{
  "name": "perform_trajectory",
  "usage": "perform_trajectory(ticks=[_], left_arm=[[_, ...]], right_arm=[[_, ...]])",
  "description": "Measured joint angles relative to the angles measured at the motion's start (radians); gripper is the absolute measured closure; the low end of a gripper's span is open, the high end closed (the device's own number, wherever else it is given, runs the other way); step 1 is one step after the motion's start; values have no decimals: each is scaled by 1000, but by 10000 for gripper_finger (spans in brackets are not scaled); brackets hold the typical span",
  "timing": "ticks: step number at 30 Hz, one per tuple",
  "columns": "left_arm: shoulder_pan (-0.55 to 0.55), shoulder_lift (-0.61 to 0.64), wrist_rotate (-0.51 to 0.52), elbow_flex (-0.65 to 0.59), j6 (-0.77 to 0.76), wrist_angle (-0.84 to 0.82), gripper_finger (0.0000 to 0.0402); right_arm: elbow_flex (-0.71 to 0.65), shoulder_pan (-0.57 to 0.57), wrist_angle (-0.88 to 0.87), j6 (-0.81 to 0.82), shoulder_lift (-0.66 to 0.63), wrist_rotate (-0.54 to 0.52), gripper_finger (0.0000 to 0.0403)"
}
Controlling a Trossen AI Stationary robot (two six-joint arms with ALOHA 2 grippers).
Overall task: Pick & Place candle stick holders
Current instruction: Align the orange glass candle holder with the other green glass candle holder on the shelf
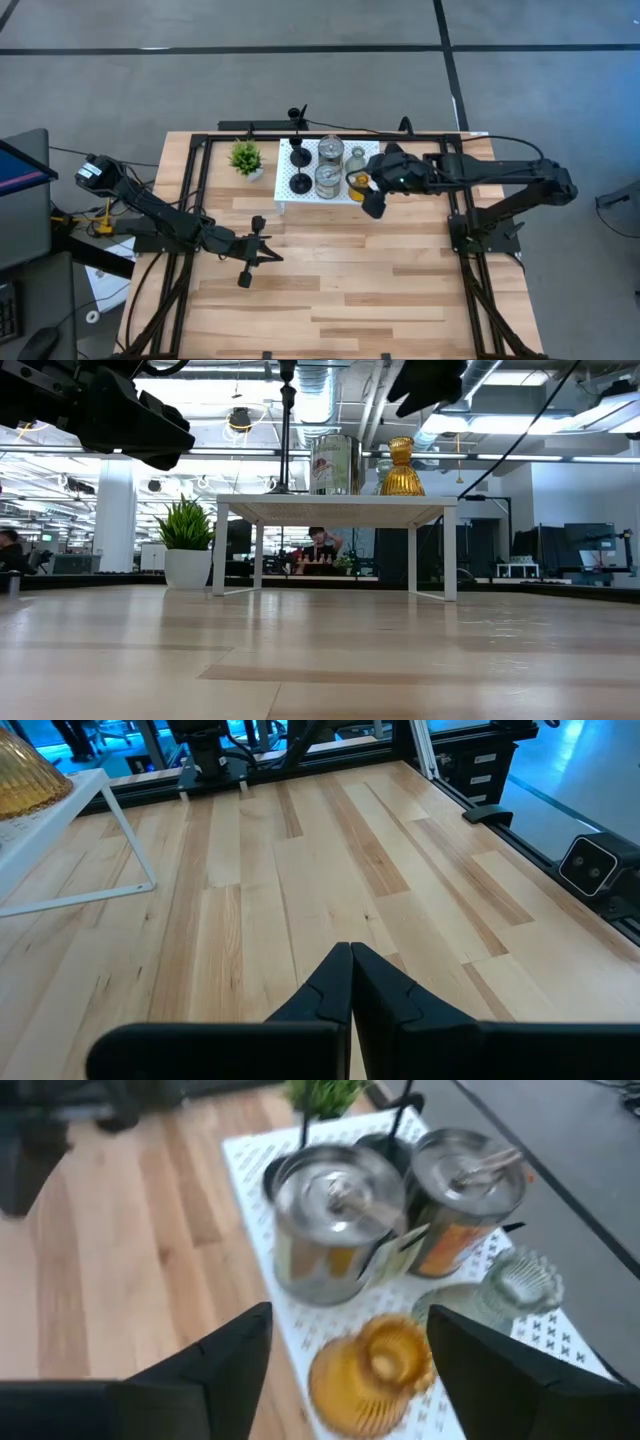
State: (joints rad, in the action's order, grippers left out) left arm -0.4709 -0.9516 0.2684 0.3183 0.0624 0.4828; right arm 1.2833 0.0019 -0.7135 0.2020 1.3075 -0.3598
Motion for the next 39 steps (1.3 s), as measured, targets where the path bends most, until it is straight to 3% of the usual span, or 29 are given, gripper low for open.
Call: perform_trajectory(ticks=[5, 10, 13, 18, 23, 31, 39], left_arm=[[0, 0, 0, 0, 0, 0, 398], [0, 0, 0, 0, 0, 0, 398], [0, 0, 0, 0, 0, 0, 398], [0, 0, 0, 0, 0, 0, 398], [0, 0, 0, 0, 0, 0, 398], [0, 0, 0, 0, 0, 0, 398], [0, 0, 0, 0, 0, 0, 398]], right_arm=[[8, 67, -79, 1, 0, -3, 208], [4, 146, -108, 5, 0, -14, 323], [4, 206, -140, 6, 0, -91, 387], [4, 287, -193, 62, 0, -230, 387], [-43, 331, -163, 87, -3, -302, 398], [-332, 321, 117, 88, -95, -293, 402], [-518, 244, 302, 87, -253, -293, 402]])
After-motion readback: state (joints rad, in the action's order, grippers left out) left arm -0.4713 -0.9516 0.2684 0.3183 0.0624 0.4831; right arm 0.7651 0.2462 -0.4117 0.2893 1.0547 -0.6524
